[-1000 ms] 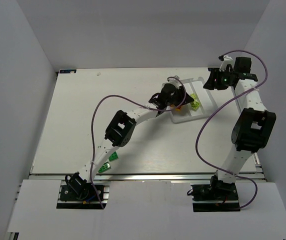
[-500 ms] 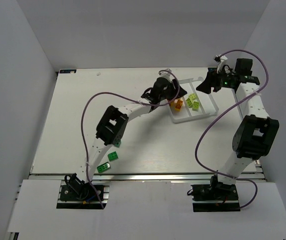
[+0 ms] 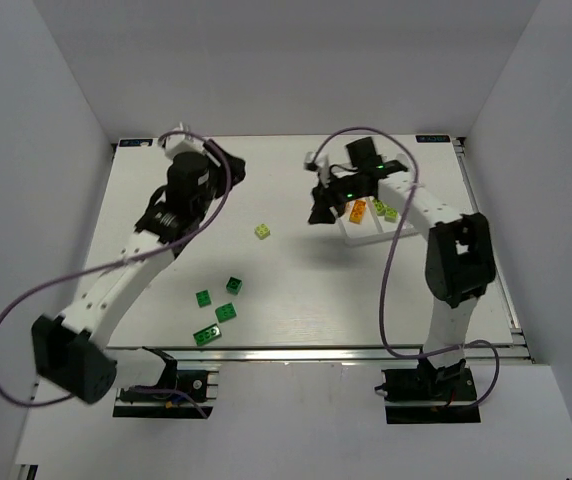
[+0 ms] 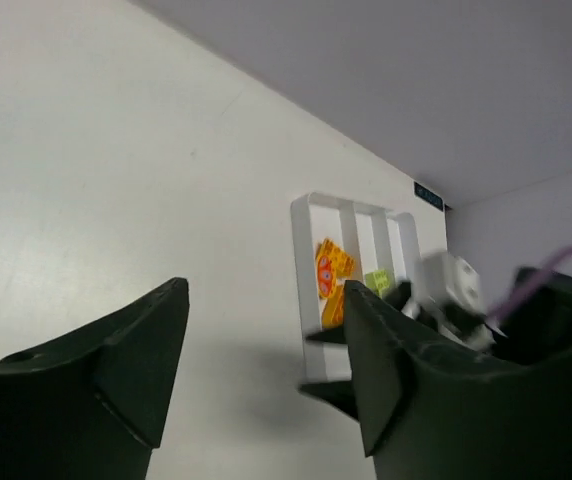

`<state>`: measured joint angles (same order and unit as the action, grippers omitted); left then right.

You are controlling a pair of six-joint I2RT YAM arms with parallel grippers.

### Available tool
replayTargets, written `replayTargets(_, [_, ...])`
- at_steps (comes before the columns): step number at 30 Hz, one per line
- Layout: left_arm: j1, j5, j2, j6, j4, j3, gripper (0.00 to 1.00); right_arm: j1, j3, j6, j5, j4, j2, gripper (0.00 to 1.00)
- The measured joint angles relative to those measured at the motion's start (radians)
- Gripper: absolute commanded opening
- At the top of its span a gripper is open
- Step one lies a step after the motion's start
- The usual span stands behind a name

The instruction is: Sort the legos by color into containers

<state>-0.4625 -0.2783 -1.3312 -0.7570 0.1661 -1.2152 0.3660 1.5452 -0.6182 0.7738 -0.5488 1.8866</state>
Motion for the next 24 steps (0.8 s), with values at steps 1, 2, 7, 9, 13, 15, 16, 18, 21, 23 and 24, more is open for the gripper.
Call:
replayTargets(1, [-0.002, -0.025, 0.068, -0.023, 0.067, 0.035, 0.82, 0.044, 0.025, 0.034, -0.035, 0.005, 0.039, 0.67])
replayTargets(2, [-0.005, -0.043, 0.127, -0.045, 0.126, 0.068, 0.84, 0.084, 0.062, 0.072, -0.07, 0.007, 0.083, 0.73])
replayTargets(7, [-0.009, -0.087, 0.407, -0.198, 0.419, 0.292, 0.88, 0.198, 0.332, 0.263, -0.197, -0.007, 0.335, 0.89])
replayTargets(9, [-0.009, -0.095, 0.496, -0.254, 0.52, 0.355, 0.88, 0.22, 0.395, 0.335, -0.25, -0.007, 0.395, 0.89])
replayTargets(13, [-0.009, -0.103, 0.649, -0.346, 0.662, 0.417, 0.9, 0.253, 0.4, 0.415, -0.322, -0.011, 0.417, 0.89])
replayTargets(15, [-0.009, -0.105, 0.694, -0.38, 0.713, 0.425, 0.9, 0.267, 0.402, 0.441, -0.344, -0.009, 0.421, 0.89])
replayTargets(16, [-0.009, -0.107, 0.703, -0.395, 0.737, 0.425, 0.9, 0.276, 0.402, 0.453, -0.358, -0.008, 0.423, 0.89])
replayTargets(18, [-0.009, -0.11, 0.697, -0.417, 0.78, 0.426, 0.91, 0.294, 0.401, 0.467, -0.381, -0.003, 0.427, 0.89])
replayTargets(21, [-0.009, -0.112, 0.663, -0.436, 0.828, 0.432, 0.91, 0.324, 0.393, 0.48, -0.419, 0.016, 0.428, 0.89])
replayTargets(23, [-0.009, -0.114, 0.637, -0.441, 0.852, 0.437, 0.91, 0.344, 0.388, 0.481, -0.453, 0.033, 0.431, 0.89])
replayTargets(24, [-0.009, -0.115, 0.624, -0.444, 0.862, 0.439, 0.91, 0.353, 0.388, 0.481, -0.473, 0.042, 0.435, 0.88])
